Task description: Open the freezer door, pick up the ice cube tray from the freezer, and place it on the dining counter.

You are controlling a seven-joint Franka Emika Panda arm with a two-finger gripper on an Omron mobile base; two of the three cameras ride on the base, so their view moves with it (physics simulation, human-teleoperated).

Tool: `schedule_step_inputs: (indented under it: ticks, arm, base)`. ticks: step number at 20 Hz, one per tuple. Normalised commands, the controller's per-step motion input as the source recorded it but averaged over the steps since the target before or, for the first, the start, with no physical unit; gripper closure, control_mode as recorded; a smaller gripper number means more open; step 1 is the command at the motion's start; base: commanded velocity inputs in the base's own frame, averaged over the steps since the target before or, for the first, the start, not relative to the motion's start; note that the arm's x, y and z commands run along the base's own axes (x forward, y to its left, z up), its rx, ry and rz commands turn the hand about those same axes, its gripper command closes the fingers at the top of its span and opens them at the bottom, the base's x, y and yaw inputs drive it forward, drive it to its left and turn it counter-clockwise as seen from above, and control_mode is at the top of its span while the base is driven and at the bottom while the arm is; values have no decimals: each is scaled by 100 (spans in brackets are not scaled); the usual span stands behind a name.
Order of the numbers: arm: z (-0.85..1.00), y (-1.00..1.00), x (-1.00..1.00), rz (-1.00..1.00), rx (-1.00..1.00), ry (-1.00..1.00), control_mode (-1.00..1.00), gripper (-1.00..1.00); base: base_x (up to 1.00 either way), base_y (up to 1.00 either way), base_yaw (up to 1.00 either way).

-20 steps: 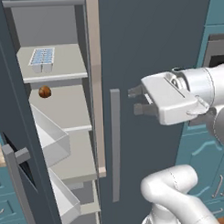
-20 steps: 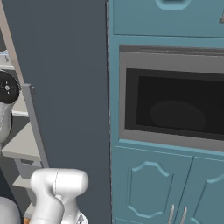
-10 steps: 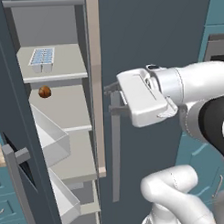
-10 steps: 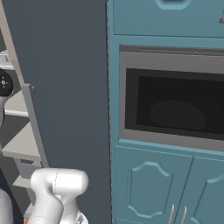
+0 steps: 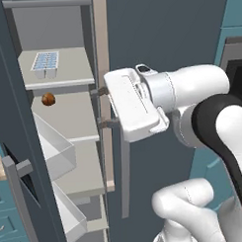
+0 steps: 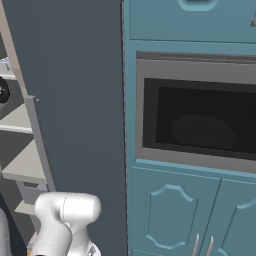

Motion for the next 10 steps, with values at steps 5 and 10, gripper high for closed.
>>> schedule_step_inputs:
  ticks: [5,10]
  arm:
    - [0,51,7,3,0,-2,-100,-100]
    - [0,40,7,3,0,0,-100,-100]
  base:
    - [0,0,0]
    - [0,0,0]
